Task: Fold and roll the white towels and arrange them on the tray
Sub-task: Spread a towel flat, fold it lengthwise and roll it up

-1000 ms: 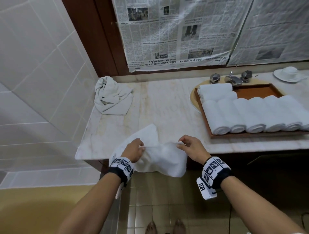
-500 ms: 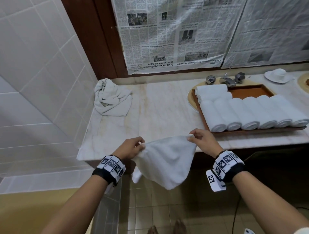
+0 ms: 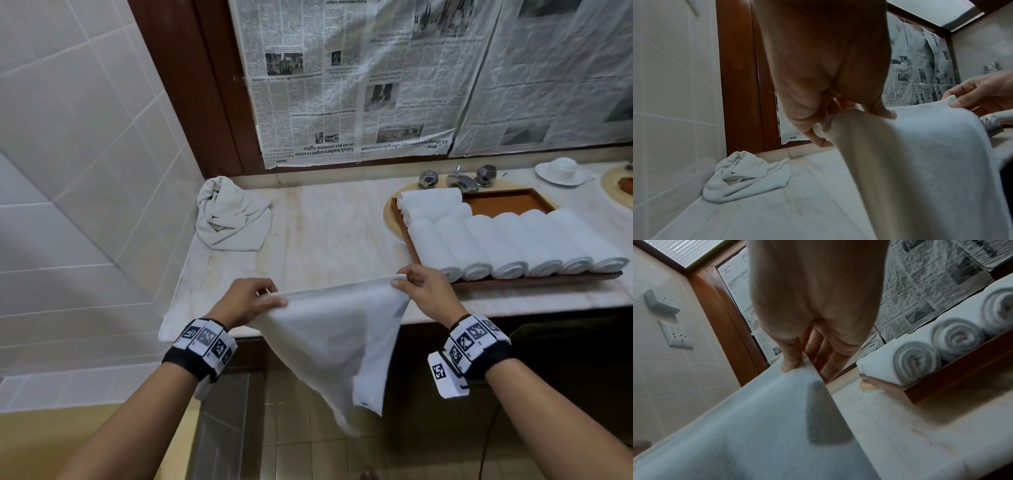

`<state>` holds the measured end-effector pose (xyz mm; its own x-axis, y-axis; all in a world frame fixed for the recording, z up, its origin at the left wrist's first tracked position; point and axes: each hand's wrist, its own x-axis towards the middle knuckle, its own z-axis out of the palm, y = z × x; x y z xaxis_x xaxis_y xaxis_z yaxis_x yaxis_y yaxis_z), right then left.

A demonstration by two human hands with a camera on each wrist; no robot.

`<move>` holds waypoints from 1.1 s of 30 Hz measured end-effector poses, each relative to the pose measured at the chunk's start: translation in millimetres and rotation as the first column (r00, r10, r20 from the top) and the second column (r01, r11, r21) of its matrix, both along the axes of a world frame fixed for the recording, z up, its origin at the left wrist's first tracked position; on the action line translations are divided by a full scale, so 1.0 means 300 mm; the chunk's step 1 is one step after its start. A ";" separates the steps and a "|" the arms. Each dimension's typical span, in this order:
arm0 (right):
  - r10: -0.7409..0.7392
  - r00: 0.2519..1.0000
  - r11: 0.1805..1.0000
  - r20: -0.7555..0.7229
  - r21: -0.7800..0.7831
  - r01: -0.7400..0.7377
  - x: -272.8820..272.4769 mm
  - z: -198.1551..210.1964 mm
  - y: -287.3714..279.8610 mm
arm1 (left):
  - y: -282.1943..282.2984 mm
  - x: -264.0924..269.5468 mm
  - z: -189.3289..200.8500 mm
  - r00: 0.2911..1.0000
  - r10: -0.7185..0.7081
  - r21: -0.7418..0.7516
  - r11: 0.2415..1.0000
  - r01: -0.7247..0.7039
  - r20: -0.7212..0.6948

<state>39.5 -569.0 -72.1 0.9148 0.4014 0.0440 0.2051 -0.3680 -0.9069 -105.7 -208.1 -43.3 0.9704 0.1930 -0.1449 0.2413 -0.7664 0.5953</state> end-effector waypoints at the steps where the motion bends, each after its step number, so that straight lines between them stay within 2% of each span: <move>1: 0.001 1.000 1.000 0.005 0.006 -0.001 0.005 0.015 -0.001 | 0.004 0.005 0.007 0.999 -0.030 0.022 0.999 0.030 -0.021; 4: -0.013 0.999 1.000 0.029 0.029 0.012 0.027 0.057 -0.002 | 0.019 0.030 0.036 0.994 -0.084 0.096 0.991 0.091 -0.077; 7: -0.025 0.998 1.000 0.066 0.012 0.025 0.058 0.081 -0.015 | 0.059 0.054 0.083 0.992 -0.071 0.155 0.984 0.087 -0.106; 12: -0.023 0.997 1.000 0.080 -0.003 0.023 0.097 0.104 -0.031 | 0.085 0.075 0.131 0.997 -0.038 0.172 0.984 0.048 -0.063; 16: -0.039 0.996 0.999 0.085 -0.016 0.040 0.142 0.108 -0.039 | 0.083 0.082 0.137 1.000 0.021 0.121 0.992 -0.019 -0.015; 22: 0.002 0.994 0.998 0.111 -0.063 0.005 0.206 0.148 -0.044 | 0.059 0.113 0.182 0.982 0.112 -0.027 0.994 -0.109 0.155; 27: 0.080 0.992 0.991 0.096 -0.115 -0.069 0.273 0.198 -0.029 | 0.076 0.152 0.196 0.971 0.156 -0.009 0.987 -0.157 0.183; 33: 0.058 0.993 0.982 0.103 -0.185 -0.038 0.344 0.224 0.029 | 0.118 0.211 0.187 0.940 0.229 -0.021 0.973 -0.231 0.255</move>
<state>142.8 -560.3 -4.9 0.8882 0.4550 0.0632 0.3194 -0.5129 -0.7968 -42.3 -172.6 12.6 0.9038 0.4154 0.1029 0.2536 -0.7135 0.6532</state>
